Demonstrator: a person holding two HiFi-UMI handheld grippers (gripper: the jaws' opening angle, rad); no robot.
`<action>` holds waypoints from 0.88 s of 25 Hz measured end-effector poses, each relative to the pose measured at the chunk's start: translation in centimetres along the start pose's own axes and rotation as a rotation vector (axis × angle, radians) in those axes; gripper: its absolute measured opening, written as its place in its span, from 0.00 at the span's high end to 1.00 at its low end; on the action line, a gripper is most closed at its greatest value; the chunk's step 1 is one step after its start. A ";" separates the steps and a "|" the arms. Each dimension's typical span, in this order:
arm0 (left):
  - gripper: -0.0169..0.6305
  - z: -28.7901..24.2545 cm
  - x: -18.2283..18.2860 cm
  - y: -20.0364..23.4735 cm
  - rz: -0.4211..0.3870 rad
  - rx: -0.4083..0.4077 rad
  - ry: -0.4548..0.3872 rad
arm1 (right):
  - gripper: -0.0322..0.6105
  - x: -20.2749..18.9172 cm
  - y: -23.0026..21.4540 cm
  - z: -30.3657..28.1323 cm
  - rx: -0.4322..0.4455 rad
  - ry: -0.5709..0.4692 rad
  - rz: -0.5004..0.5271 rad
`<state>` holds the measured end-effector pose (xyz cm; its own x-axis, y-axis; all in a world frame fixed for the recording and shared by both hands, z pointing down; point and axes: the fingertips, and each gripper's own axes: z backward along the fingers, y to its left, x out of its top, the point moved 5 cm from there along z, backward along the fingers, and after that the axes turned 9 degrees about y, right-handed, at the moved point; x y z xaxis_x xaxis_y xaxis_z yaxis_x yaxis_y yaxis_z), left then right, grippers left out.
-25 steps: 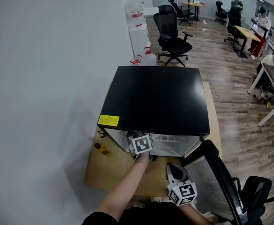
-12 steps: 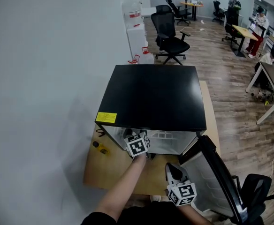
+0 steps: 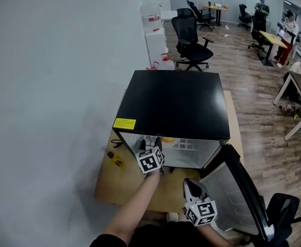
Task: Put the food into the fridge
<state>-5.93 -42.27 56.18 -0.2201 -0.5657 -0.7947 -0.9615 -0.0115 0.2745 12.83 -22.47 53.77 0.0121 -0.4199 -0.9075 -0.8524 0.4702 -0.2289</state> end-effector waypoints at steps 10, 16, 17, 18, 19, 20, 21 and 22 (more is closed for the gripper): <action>0.56 0.9 -0.9 0.2 0.003 -0.004 0.000 | 0.86 -0.1 0.5 0.4 0.000 -0.004 0.014; 0.56 4.9 -1.1 0.7 -0.019 -0.044 -0.057 | 0.86 1.0 0.1 1.5 -0.031 -0.037 0.026; 0.56 5.8 -1.1 0.7 -0.023 -0.055 -0.071 | 0.86 1.2 0.1 1.7 -0.038 -0.042 0.029; 0.56 6.9 -1.2 0.8 -0.031 -0.065 -0.090 | 0.86 1.4 0.2 2.0 -0.044 -0.047 0.034; 0.56 8.1 -1.2 0.8 -0.045 -0.073 -0.110 | 0.86 1.6 0.4 2.3 -0.050 -0.051 0.040; 0.56 9.3 -1.3 0.7 -0.060 -0.086 -0.128 | 0.86 1.8 0.6 2.7 -0.055 -0.055 0.046; 0.56 10.4 -1.3 0.6 -0.070 -0.104 -0.142 | 0.86 2.0 0.8 3.1 -0.059 -0.059 0.051; 0.56 11.7 -1.4 0.4 -0.076 -0.127 -0.153 | 0.86 2.2 1.1 3.4 -0.062 -0.064 0.056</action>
<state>-7.91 -31.84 51.09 -0.1790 -0.4278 -0.8860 -0.9501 -0.1589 0.2686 13.71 -20.26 50.30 -0.0050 -0.3427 -0.9394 -0.8835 0.4415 -0.1563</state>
